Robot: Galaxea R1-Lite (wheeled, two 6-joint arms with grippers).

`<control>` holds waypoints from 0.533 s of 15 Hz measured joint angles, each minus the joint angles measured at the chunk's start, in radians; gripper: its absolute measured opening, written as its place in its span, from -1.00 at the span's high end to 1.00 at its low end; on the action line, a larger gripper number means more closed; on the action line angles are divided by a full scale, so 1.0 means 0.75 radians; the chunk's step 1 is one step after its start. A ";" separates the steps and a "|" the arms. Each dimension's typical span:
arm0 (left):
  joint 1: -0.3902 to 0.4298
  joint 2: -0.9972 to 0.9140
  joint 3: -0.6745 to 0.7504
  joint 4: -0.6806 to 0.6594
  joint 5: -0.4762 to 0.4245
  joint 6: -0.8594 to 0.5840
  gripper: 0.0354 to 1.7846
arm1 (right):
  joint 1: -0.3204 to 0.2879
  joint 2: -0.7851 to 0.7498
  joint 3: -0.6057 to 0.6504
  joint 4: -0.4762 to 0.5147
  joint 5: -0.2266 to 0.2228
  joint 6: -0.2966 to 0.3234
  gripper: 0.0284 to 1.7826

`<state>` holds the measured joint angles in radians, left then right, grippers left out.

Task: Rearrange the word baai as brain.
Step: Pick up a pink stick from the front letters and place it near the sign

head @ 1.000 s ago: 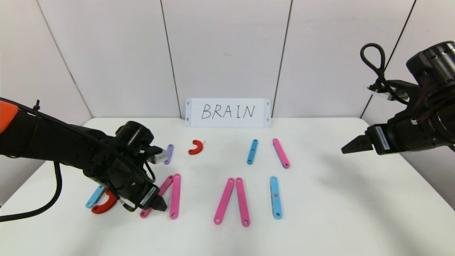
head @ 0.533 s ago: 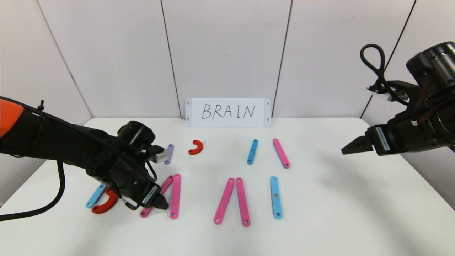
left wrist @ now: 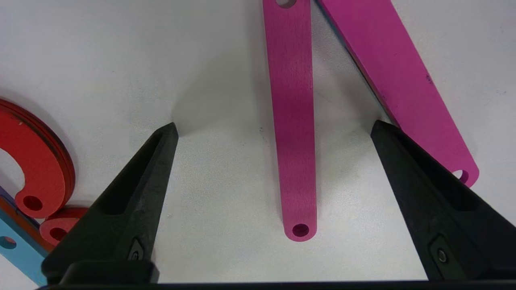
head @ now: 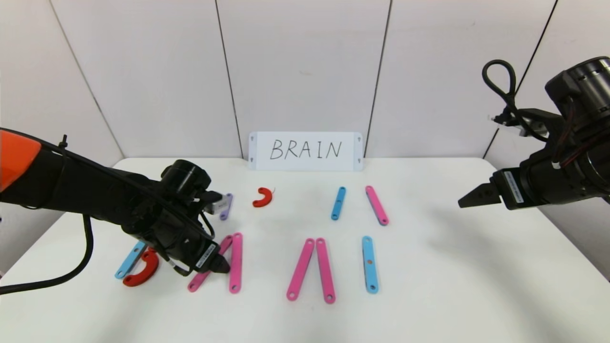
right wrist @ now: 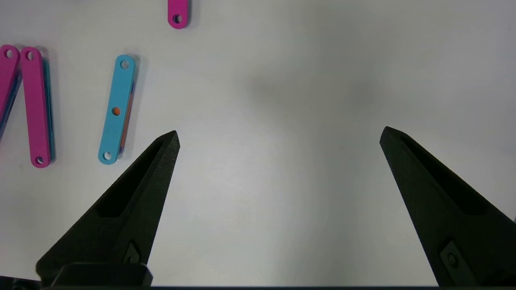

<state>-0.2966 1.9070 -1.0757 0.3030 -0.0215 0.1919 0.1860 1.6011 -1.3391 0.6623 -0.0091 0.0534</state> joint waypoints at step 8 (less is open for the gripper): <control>0.000 0.002 0.006 0.001 0.006 0.002 0.50 | -0.006 -0.002 0.000 -0.001 0.000 -0.001 -0.95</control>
<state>-0.2968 1.9083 -1.0713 0.3040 -0.0172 0.1932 0.1813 1.5996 -1.3394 0.6613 -0.0091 0.0523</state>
